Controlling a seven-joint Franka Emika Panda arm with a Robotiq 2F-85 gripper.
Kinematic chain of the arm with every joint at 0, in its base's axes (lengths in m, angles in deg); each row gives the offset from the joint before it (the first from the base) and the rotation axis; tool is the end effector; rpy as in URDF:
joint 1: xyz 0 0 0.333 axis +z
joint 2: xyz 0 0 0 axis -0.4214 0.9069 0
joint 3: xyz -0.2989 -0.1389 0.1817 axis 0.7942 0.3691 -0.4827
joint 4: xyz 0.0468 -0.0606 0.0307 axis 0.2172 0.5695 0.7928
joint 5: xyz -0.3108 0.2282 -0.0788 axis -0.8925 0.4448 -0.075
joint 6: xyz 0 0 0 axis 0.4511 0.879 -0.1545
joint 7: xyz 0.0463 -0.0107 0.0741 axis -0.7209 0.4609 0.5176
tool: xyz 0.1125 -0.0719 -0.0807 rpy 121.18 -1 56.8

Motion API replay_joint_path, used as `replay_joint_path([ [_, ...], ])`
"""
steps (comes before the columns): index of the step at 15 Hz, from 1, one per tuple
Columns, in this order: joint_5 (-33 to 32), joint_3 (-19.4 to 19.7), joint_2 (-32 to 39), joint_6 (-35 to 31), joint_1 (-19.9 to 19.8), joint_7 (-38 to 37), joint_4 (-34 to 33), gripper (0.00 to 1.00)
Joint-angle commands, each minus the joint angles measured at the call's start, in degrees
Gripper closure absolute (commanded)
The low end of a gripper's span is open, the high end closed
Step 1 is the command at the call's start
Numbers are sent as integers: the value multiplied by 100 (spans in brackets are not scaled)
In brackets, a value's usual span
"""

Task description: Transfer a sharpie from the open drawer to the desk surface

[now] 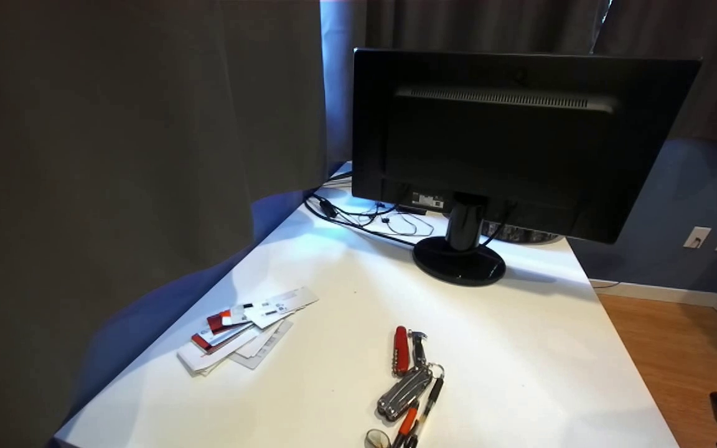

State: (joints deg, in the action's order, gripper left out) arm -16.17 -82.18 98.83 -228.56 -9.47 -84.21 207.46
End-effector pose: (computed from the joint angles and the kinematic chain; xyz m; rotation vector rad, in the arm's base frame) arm 0.3794 0.1742 0.0468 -3.0144 0.5839 -0.0645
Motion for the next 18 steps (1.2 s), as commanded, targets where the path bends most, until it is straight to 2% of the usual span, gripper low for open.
replay_joint_path([
  [1,-425,332,-1184,616,416,-428,648,97],
  [5,-854,547,-2045,1047,682,-689,982,97],
  [7,-1148,514,-2418,1258,668,-798,1092,97],
  [10,-1529,121,-2878,1753,343,-903,1021,97],
  [11,-1044,-120,-2955,1963,268,-489,855,97],
  [15,102,-981,-2913,2738,-168,512,163,97],
  [18,838,-1168,-2648,3069,-314,1364,-245,97],
])
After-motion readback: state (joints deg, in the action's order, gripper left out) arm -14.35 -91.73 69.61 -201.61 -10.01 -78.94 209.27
